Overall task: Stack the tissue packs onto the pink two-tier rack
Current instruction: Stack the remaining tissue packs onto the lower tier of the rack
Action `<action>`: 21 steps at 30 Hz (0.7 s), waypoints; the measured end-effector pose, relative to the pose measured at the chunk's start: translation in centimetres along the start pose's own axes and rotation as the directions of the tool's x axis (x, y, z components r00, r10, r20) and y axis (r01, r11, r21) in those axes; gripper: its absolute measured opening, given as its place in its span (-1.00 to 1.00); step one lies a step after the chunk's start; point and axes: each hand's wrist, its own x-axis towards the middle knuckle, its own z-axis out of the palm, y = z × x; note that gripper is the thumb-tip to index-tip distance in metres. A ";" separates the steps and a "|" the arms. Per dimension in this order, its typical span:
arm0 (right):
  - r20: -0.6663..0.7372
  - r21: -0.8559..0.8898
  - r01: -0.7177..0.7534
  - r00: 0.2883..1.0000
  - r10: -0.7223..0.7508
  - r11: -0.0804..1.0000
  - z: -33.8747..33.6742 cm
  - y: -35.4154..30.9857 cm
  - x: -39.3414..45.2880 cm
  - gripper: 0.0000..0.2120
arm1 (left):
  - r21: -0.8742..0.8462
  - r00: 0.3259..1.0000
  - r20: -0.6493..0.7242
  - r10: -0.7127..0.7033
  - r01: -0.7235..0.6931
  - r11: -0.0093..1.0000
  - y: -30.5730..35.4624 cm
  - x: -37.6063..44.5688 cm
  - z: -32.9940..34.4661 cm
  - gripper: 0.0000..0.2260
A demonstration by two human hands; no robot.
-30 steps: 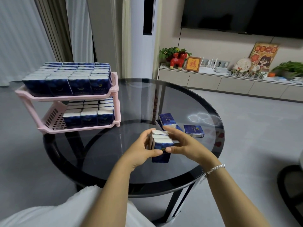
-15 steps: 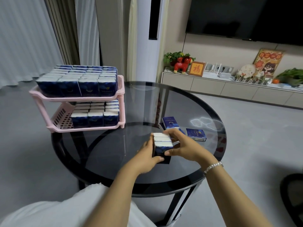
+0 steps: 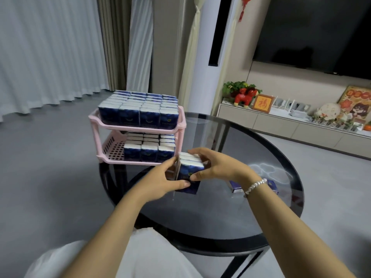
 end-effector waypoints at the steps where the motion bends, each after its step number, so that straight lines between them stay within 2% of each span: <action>1: 0.018 -0.031 0.003 1.000 -0.003 1.000 0.3 -0.9 0.7 -0.33 | 0.003 1.000 -0.009 0.008 -0.008 1.000 -0.2 -0.3 -0.9 -0.30; 4: 0.051 -0.117 0.014 0.999 -0.008 0.993 1.2 -3.2 3.0 -0.30 | 0.036 1.000 -0.027 0.002 -0.001 0.999 -0.6 -1.2 -3.5 -0.36; 9: 0.131 -0.148 0.083 0.989 -0.064 0.986 2.9 -6.4 6.5 -0.28 | 0.119 0.997 -0.074 -0.008 0.017 0.993 -2.0 -1.6 -7.3 -0.28; 13: 0.122 -0.196 0.101 0.989 -0.078 0.975 4.1 -7.8 9.4 -0.30 | 0.101 0.984 -0.175 -0.042 0.060 0.993 -3.2 -1.6 -9.6 -0.50; 15: 0.109 -0.220 0.121 0.989 -0.099 0.968 5.0 -8.2 11.1 -0.33 | 0.040 0.959 -0.270 -0.082 0.097 0.995 -4.7 -1.6 -10.3 -0.51; 17: 0.102 -0.208 0.146 0.987 -0.127 0.967 6.1 -8.7 12.4 -0.39 | 0.001 0.931 -0.347 -0.114 0.122 0.992 -6.0 -1.7 -10.7 -0.41; 21: 0.064 -0.141 0.179 0.983 -0.171 0.974 8.5 -8.9 14.6 -0.33 | -0.042 0.842 -0.500 -0.201 0.208 0.977 -8.4 -1.6 -11.7 -0.35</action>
